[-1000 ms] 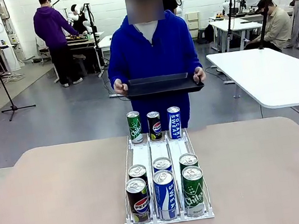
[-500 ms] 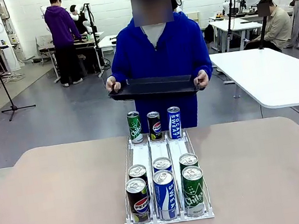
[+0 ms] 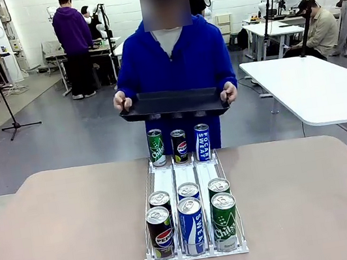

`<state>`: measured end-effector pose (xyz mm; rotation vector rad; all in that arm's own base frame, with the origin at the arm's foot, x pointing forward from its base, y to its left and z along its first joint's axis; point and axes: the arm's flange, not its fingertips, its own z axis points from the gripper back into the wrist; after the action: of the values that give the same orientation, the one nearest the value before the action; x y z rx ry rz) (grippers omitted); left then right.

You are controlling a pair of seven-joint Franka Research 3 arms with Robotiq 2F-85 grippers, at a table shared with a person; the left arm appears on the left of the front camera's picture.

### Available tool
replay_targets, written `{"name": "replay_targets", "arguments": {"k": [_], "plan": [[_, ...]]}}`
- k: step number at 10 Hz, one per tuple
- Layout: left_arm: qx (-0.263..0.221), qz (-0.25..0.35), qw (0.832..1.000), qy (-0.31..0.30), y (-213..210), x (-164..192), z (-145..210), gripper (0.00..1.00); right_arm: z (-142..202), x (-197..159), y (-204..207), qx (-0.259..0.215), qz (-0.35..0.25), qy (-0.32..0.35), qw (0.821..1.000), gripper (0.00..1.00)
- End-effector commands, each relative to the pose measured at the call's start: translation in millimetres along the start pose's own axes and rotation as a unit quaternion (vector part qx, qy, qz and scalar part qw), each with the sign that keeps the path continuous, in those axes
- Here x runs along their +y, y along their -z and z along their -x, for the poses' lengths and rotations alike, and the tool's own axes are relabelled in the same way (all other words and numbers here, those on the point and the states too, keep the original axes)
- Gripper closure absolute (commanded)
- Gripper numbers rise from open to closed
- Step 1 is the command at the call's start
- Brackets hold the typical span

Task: Retrieve and hand over the desired beverage to the person.
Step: Pick up a can of the same type that the person held from the Automatic Can Dispenser.

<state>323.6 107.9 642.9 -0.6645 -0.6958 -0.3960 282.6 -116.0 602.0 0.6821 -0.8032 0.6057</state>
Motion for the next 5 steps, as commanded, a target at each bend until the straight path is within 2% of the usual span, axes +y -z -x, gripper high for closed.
{"name": "replay_targets", "arguments": {"k": [1, 5], "plan": [[-0.001, 0.008, 1.000, 0.008, -1.1, 1.2, -0.6, 0.00, -3.9, -1.9, -0.1, -0.009, -0.011, -0.006, 1.000, 0.00], [-0.001, 0.008, 1.000, 0.008, -1.1, 1.2, -0.6, 0.00, -3.9, -1.9, -0.1, -0.009, -0.011, -0.006, 1.000, 0.00]]}}
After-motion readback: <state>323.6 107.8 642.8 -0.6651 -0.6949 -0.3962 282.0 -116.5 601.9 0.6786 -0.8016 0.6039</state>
